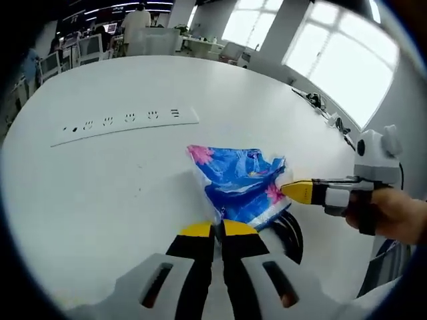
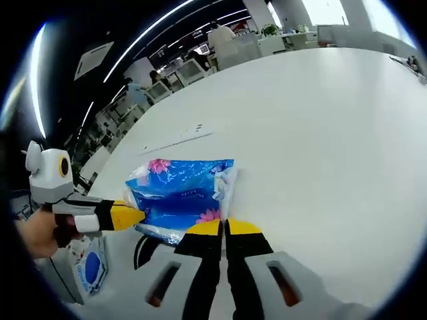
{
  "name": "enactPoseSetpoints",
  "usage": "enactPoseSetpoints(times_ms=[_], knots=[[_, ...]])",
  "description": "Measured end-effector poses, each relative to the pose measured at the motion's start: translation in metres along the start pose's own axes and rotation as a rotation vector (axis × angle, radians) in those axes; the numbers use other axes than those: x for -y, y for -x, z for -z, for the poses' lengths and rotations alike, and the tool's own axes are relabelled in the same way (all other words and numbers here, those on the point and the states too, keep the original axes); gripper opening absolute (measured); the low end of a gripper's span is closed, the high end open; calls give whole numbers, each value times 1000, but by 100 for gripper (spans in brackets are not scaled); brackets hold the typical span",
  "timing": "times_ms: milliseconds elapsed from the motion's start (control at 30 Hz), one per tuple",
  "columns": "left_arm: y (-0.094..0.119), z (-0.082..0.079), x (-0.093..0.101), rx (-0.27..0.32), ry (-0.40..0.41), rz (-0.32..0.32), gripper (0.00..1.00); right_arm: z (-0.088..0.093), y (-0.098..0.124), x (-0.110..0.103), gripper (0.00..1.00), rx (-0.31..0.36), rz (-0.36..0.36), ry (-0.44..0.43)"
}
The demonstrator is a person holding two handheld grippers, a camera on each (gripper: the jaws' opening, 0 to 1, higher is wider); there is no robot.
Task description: Arrange the tabletop items into an orderly group along one side of the table until the central work area is clear of visible clutter.
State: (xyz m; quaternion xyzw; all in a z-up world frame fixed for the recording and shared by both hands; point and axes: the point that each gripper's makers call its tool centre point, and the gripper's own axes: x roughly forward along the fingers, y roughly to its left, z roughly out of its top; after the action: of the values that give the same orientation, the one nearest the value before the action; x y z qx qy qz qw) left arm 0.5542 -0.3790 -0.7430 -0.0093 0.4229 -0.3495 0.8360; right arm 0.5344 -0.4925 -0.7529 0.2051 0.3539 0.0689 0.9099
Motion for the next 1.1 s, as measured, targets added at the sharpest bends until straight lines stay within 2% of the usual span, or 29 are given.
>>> enactPoseSetpoints(times_ms=[200, 400, 633, 867, 1100], knots=[[-4, -8, -7, 19, 4, -16, 0, -4, -7, 0, 0, 27, -3, -24], [-10, -12, -12, 36, -9, -36, 0, -12, -14, -1, 0, 62, 1, 9], [-18, -15, -14, 44, 5, -33, 0, -14, -21, 6, 0, 81, 18, -24], [-24, -7, -17, 16, -3, -42, 0, -16, -24, 6, 0, 97, -4, -33], [-26, -6, -18, 16, -15, -53, 0, -16, -24, 6, 0, 105, -3, -41]])
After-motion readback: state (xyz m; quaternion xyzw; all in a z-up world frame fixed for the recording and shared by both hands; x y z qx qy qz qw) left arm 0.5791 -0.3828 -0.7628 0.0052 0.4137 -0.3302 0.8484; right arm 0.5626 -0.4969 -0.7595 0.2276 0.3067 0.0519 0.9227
